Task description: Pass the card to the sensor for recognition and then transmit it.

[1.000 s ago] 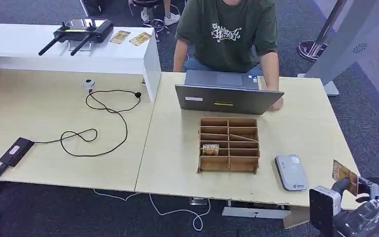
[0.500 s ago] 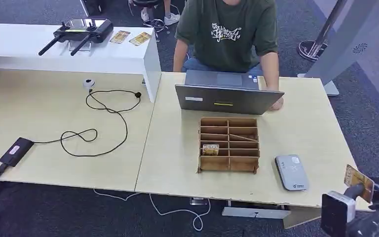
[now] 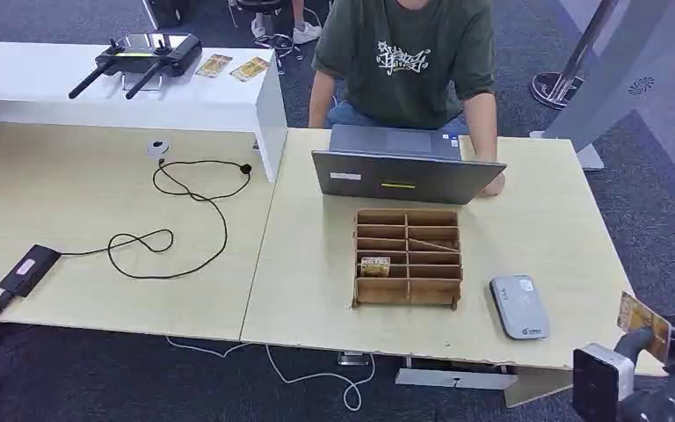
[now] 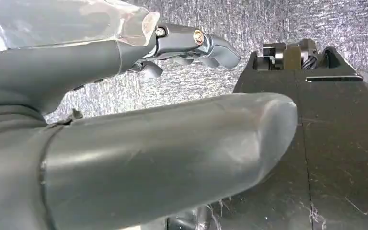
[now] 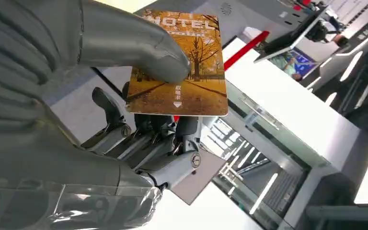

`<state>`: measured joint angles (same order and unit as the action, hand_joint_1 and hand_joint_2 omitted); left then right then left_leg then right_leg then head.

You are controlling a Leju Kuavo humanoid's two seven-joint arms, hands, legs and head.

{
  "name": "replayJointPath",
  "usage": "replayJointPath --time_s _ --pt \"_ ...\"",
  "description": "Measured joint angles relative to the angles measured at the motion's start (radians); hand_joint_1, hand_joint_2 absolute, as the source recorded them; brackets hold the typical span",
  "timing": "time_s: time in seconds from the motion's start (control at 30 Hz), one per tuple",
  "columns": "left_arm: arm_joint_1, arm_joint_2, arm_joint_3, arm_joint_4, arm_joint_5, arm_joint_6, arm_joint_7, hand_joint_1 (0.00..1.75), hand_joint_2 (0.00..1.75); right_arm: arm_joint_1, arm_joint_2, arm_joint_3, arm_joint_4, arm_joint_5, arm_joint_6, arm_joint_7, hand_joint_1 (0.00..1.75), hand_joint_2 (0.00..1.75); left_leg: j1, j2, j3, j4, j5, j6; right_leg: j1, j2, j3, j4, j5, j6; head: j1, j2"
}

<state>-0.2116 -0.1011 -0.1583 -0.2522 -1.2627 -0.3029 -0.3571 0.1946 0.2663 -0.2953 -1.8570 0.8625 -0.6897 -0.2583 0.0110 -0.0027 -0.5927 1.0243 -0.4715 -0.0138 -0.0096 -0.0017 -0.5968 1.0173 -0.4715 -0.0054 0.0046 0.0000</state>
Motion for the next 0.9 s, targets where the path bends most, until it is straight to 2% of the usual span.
replayJointPath --time_s 0.03,0.07,0.17,0.37,0.43,0.67,0.9 --pt "0.000 0.000 0.000 0.000 0.000 -0.001 0.000 0.00 0.00 0.000 0.000 0.000 -0.004 0.008 0.000 -0.009 1.47 1.75 0.000 0.000 0.000 0.000 0.000 0.000 0.000 0.000 0.000 0.000 0.000 0.000 0.000 0.000" --pt "0.000 -0.002 0.000 0.000 0.000 -0.002 0.000 0.00 0.00 -0.001 0.000 0.000 -0.007 0.022 0.000 -0.015 1.52 1.75 0.000 0.000 0.000 0.000 0.000 0.000 0.000 0.000 0.000 0.000 0.000 0.000 0.000 0.000" --pt "-0.002 -0.004 0.000 0.000 -0.005 -0.008 -0.007 0.00 0.00 -0.015 0.000 0.000 -0.006 0.131 0.000 -0.022 1.47 1.75 0.000 0.000 -0.001 0.000 0.000 0.000 0.000 0.000 0.000 0.000 0.000 0.000 0.000 0.000" --pt "-0.018 -0.011 -0.009 0.000 -0.021 -0.035 -0.013 0.00 0.00 -0.080 -0.007 0.016 0.024 0.326 0.000 -0.018 1.61 1.75 0.000 -0.002 0.000 0.000 0.001 0.000 0.000 -0.003 0.002 0.000 0.000 0.000 0.000 0.000" --pt "-0.025 -0.013 -0.017 0.000 -0.024 -0.043 -0.018 0.00 0.00 -0.115 -0.012 0.026 0.036 0.382 0.000 -0.003 1.55 1.75 0.000 -0.002 0.000 0.000 0.001 0.000 0.000 -0.003 0.002 0.001 0.001 0.000 0.001 0.000" --pt "-0.039 -0.018 -0.031 0.000 -0.030 -0.057 -0.021 0.00 0.00 -0.214 -0.030 0.075 0.080 0.508 0.000 0.071 1.57 1.75 0.000 -0.002 0.001 0.000 0.001 0.000 0.000 -0.003 0.003 0.001 0.001 0.000 0.000 0.000" --pt "-0.040 -0.018 -0.033 0.000 -0.030 -0.058 -0.022 0.00 0.00 -0.243 -0.031 0.097 0.104 0.520 0.000 0.081 1.64 1.75 0.000 -0.002 0.001 0.000 0.001 0.000 0.000 -0.003 0.003 0.000 0.000 0.000 0.000 0.000"
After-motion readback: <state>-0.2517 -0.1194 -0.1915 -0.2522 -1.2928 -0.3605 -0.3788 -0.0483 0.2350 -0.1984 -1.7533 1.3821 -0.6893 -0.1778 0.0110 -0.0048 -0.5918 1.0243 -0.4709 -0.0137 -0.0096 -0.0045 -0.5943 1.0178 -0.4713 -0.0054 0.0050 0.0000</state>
